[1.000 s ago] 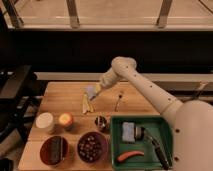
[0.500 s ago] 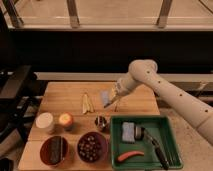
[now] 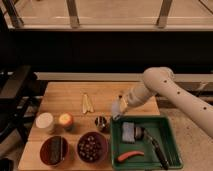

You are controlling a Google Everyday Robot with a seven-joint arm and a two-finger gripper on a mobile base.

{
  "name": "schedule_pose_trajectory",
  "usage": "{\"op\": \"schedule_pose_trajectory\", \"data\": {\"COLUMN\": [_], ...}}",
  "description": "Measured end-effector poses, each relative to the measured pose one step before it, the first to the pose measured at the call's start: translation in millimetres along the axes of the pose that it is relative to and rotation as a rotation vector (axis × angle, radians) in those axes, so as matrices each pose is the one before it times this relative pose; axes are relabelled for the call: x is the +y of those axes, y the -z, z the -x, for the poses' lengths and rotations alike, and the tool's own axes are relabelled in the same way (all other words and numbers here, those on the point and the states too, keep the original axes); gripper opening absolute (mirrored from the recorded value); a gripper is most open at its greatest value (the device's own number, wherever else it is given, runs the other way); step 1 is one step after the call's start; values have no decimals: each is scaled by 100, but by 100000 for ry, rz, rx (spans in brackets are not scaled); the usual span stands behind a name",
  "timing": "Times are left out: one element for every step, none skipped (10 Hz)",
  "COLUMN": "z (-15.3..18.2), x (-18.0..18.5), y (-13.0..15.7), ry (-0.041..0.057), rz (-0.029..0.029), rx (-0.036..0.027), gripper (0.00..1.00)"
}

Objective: Place towel in tray

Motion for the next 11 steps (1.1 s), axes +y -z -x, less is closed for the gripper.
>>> {"op": "schedule_pose_trajectory", "data": {"z": [1004, 804, 1314, 1501, 1241, 1233, 863, 957, 452, 160, 38], "x": [732, 477, 1028, 891, 605, 569, 196, 692, 492, 275, 130], "y": [-376, -200, -6, 124, 69, 163, 148, 340, 159, 133, 84], "ry": [-1760, -1629, -2865, -2898, -2316, -2299, -1137, -2020, -1367, -1145, -586], "rz": [-299, -445, -261, -566, -661, -1169, -1384, -880, -374, -128, 70], "rx": [-805, -566, -468, -133, -112, -132, -17, -41, -31, 1566, 418], "gripper": [17, 25, 35, 45, 54, 62, 64, 64, 64, 64, 64]}}
